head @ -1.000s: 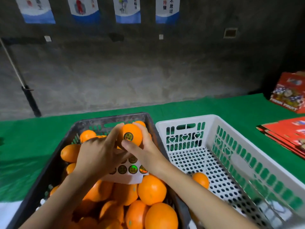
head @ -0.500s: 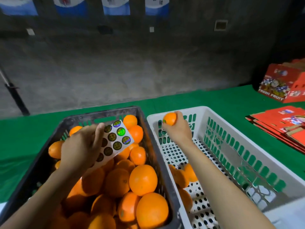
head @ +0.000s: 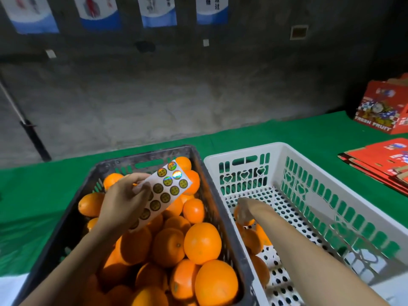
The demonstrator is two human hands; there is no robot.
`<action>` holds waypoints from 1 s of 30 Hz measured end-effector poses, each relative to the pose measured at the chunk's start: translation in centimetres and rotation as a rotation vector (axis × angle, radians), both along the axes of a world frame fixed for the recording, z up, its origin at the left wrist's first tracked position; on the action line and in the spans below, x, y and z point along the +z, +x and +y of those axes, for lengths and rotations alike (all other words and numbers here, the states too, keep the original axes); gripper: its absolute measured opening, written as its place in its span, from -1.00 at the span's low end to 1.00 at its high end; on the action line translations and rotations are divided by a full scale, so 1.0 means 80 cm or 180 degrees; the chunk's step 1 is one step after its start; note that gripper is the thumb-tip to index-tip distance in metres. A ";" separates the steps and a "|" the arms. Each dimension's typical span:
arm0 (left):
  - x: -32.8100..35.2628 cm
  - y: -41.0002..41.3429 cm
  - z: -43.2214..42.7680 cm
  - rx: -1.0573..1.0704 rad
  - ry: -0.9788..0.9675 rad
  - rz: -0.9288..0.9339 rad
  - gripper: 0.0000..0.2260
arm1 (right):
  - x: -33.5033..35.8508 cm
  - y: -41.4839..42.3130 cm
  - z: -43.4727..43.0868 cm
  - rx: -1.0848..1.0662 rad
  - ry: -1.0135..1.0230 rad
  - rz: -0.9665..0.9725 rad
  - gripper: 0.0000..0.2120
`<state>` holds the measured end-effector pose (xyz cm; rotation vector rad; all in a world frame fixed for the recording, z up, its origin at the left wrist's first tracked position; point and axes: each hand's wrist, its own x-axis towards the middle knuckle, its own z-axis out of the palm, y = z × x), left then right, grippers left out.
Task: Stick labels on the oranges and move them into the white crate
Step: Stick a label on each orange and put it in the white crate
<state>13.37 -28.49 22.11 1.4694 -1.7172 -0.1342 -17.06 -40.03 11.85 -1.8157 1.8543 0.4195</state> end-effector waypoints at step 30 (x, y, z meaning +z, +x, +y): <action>0.016 0.000 0.006 0.0012 0.0462 -0.0867 -0.82 | 0.119 0.114 0.088 0.0680 -0.1710 -0.3746 -0.58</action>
